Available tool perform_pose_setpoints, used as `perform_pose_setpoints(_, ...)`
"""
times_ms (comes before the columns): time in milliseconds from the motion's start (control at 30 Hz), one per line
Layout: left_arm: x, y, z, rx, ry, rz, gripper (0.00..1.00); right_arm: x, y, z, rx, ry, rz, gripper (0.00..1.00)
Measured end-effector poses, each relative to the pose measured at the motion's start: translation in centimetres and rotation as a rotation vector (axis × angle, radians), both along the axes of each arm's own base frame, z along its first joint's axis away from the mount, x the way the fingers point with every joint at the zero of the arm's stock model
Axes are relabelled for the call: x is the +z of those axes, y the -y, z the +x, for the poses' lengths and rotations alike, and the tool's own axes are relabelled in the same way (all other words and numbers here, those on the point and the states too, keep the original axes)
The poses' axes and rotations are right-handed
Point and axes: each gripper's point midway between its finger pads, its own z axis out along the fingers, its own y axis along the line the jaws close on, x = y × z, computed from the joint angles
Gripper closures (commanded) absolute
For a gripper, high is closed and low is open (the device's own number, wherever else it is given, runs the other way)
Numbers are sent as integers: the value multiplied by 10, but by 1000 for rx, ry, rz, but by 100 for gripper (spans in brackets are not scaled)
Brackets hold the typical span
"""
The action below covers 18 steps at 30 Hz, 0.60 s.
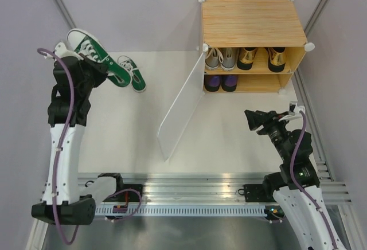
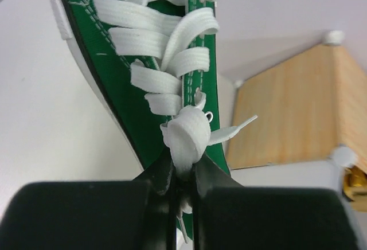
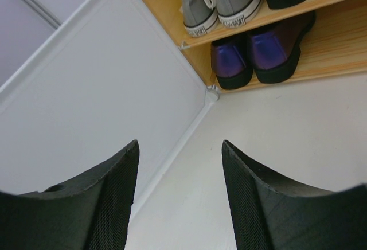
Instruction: Place and organize the shoes in the shoe cabinet
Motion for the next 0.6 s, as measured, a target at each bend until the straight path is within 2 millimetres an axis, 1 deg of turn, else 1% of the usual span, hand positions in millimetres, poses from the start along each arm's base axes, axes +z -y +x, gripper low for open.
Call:
perform_pose_setpoints(33, 25, 12, -9, -27, 56, 8, 98, 5, 2, -2, -8, 11, 3, 35)
perform_pose_setpoints(67, 43, 27, -15, -63, 94, 16, 98, 10, 4, -4, -20, 20, 5, 35)
perform_pose_setpoints(133, 84, 71, -32, -190, 174, 34, 98, 22, 13, -8, -61, 39, 10, 34)
perform_pose_setpoints(167, 99, 95, -39, -255, 205, 40, 98, 26, 15, -8, -74, 46, 13, 34)
perform_pose_setpoints(200, 110, 116, -47, -315, 223, 49, 98, 29, 19, -9, -98, 46, 16, 34)
perform_pose_setpoints(267, 121, 155, -61, -427, 240, 69, 98, 34, 30, -10, -161, 40, 24, 34)
perform_pose_setpoints(333, 121, 188, -73, -509, 235, 111, 98, 37, 46, -10, -250, 22, 42, 34)
perform_pose_setpoints(367, 119, 208, -83, -558, 230, 144, 98, 38, 52, -11, -282, 15, 48, 33)
perform_pose_setpoints(400, 117, 222, -89, -596, 227, 168, 98, 37, 59, -12, -323, 8, 56, 31)
perform_pose_setpoints(467, 105, 262, -107, -695, 206, 226, 98, 36, 73, -17, -400, -3, 76, 27)
perform_pose_setpoints(500, 97, 282, -113, -744, 193, 251, 98, 36, 80, -20, -439, -7, 86, 26)
perform_pose_setpoints(533, 88, 296, -118, -782, 179, 269, 98, 36, 88, -24, -481, -8, 96, 25)
perform_pose_setpoints(600, 61, 329, -131, -884, 124, 307, 98, 40, 101, -31, -549, -3, 115, 25)
